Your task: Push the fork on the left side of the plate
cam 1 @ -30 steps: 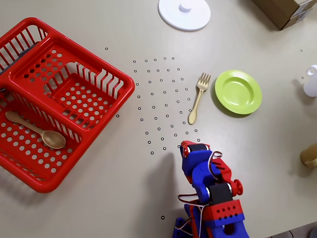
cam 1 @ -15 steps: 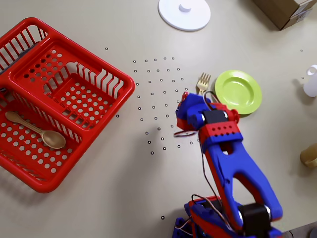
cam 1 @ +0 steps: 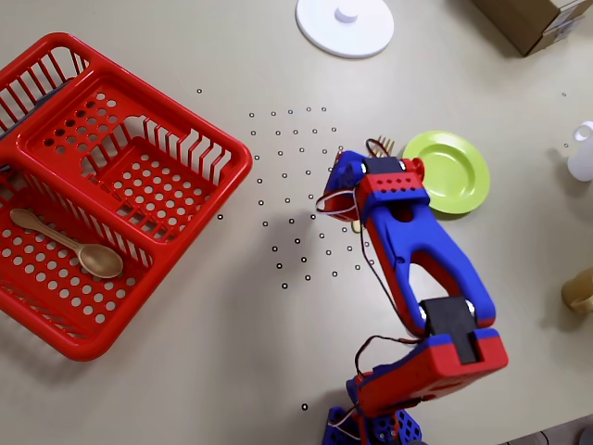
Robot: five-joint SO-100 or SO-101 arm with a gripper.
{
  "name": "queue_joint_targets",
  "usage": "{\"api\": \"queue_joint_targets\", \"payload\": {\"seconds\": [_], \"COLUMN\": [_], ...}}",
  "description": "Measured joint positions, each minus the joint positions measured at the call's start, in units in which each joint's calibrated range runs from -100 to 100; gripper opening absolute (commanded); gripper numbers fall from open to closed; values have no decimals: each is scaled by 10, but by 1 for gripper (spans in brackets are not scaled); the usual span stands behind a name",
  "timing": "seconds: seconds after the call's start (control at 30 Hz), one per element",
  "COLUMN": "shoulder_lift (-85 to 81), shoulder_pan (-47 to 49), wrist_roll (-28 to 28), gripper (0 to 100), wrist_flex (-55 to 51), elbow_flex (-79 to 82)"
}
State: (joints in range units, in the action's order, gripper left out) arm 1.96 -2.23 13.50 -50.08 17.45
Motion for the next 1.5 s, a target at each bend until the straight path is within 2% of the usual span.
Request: {"api": "queue_joint_targets", "payload": {"seconds": [0.53,0.7,1.5], "shoulder_lift": [60,61,41], "shoulder_pan": [-31,-40,-88], "wrist_roll": [-16,-23,-85], "gripper": [0,0,0], "wrist_flex": [3,35,111], "elbow_flex": [-30,-28,75]}}
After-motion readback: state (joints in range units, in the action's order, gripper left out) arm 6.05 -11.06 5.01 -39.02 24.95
